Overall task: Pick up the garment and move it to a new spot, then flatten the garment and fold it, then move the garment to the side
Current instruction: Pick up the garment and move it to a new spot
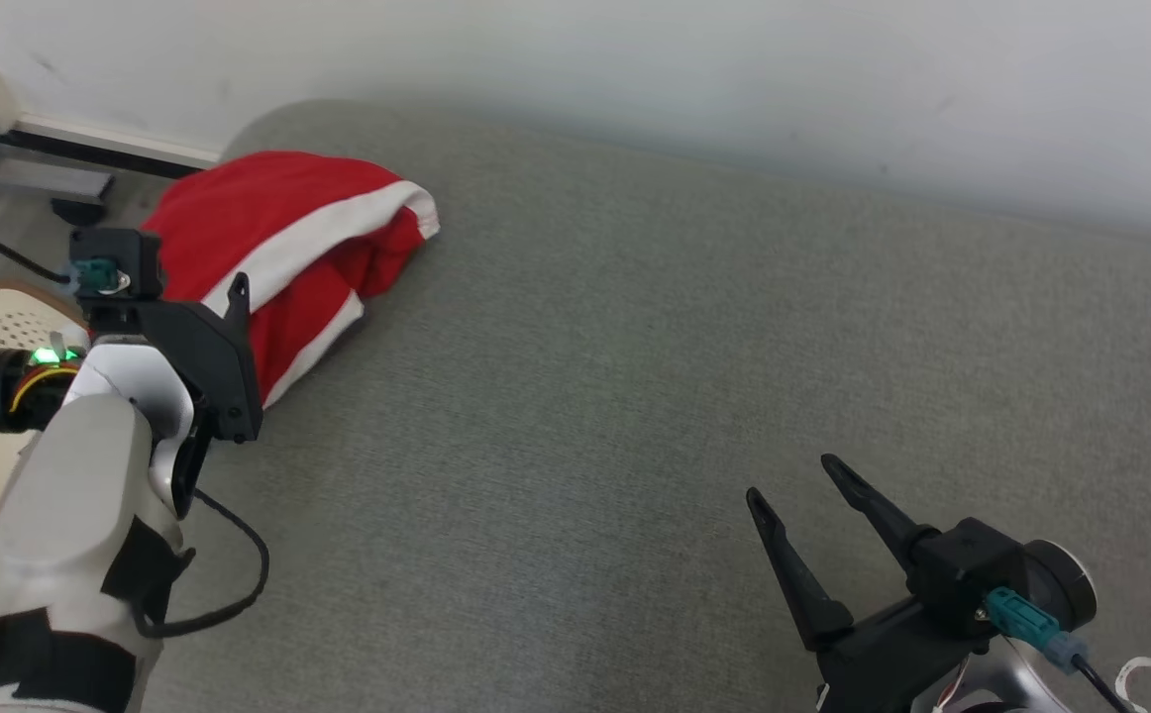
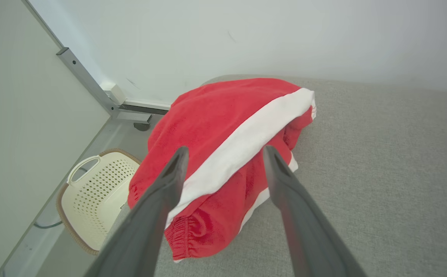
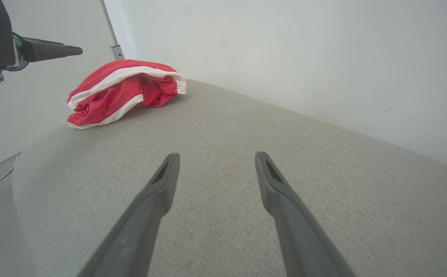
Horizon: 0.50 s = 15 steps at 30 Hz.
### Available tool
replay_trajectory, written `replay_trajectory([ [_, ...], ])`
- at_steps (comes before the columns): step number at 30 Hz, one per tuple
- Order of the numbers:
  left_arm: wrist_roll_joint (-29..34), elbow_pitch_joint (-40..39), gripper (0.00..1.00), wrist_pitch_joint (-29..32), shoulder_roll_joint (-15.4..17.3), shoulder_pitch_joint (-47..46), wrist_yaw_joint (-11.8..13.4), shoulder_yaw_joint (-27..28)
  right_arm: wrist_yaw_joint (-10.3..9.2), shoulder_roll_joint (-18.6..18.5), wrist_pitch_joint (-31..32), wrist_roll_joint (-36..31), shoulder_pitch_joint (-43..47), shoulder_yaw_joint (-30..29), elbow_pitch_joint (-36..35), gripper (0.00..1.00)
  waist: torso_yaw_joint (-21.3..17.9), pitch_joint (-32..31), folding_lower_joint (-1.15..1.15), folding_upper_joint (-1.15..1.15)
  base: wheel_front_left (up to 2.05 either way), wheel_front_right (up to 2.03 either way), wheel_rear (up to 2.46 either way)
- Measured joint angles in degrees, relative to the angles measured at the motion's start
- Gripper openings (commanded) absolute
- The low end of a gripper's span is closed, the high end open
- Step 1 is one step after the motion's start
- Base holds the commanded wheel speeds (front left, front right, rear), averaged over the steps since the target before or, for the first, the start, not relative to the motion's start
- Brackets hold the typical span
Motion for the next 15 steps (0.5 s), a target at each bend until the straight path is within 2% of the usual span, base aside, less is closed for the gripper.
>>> replay_trajectory([
  [7, 0.3, 5.0, 1.00, 0.3, 2.3, -5.4, 0.1, -0.5, 0.00, -0.4, 1.0, -0.6, 0.0, -1.1, -2.7, 1.00, -4.8, 7.4, 0.01, 0.01, 0.00, 0.00, 0.00],
  [11, 0.8, 7.5, 1.00, -0.3, 3.0, -7.1, 2.8, -0.5, 0.00, -0.4, 0.9, -0.8, 0.0, -1.4, -3.2, 1.00, -7.3, 10.5, 0.02, 0.01, 0.00, 0.00, 0.00],
  [12, 0.8, 7.5, 1.00, -0.3, 3.0, -7.1, 2.8, -0.5, 0.00, -0.4, 0.9, -0.8, 0.0, -1.4, -3.2, 1.00, -7.3, 10.5, 0.02, 0.01, 0.00, 0.00, 0.00],
  [14, 1.4, 9.0, 1.00, -1.0, 3.8, -8.1, 5.1, -0.4, 0.00, -0.3, 0.9, -0.9, 0.0, -1.4, -3.4, 1.00, -8.9, 12.3, 0.01, 0.01, 0.00, 0.00, 0.00],
  [15, 1.4, 9.0, 1.00, -1.0, 3.8, -8.1, 5.1, -0.4, 0.00, -0.3, 0.9, -0.9, 0.0, -1.4, -3.4, 1.00, -8.9, 12.3, 0.01, 0.01, 0.00, 0.00, 0.00],
])
